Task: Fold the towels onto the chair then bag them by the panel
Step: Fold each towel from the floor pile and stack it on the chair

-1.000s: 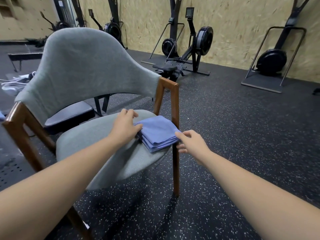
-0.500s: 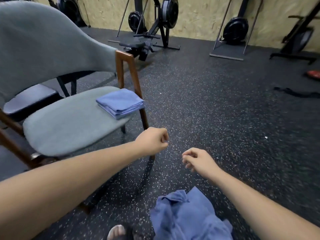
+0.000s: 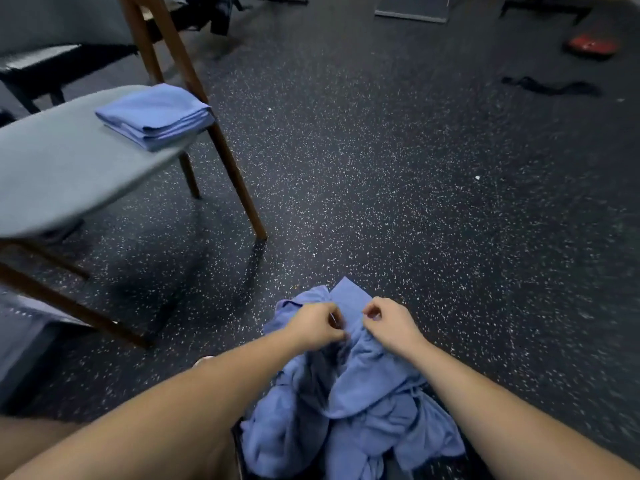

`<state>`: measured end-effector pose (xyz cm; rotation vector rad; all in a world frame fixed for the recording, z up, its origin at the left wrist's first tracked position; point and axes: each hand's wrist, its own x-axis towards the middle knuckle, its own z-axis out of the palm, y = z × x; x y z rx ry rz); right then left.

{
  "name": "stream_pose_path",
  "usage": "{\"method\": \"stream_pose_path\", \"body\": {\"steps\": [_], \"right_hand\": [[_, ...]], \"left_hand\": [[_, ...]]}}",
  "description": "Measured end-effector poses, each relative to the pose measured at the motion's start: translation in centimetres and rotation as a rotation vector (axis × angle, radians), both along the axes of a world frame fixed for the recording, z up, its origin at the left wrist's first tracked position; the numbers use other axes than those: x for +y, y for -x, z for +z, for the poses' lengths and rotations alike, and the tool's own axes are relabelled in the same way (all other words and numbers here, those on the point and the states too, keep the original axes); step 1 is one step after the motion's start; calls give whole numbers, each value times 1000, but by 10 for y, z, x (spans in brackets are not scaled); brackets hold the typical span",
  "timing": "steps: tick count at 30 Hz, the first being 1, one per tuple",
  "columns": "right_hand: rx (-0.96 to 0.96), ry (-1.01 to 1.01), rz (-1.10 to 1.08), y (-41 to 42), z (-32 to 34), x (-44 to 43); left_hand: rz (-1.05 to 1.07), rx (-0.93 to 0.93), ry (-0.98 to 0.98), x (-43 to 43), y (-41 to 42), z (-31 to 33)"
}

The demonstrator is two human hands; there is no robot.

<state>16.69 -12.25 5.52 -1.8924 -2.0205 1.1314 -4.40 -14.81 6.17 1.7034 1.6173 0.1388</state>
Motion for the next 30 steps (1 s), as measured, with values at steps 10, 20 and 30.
{"method": "stream_pose_path", "body": {"steps": [10, 20, 30], "right_hand": [[-108, -121, -123, -26, -22, -47], [173, -22, -193, -22, 42, -3], [500, -4, -250, -20, 194, 26]], "left_hand": [[-23, 8, -32, -33, -20, -35], [62, -121, -38, 3, -11, 40], [-180, -130, -146, 21, -30, 177]]}}
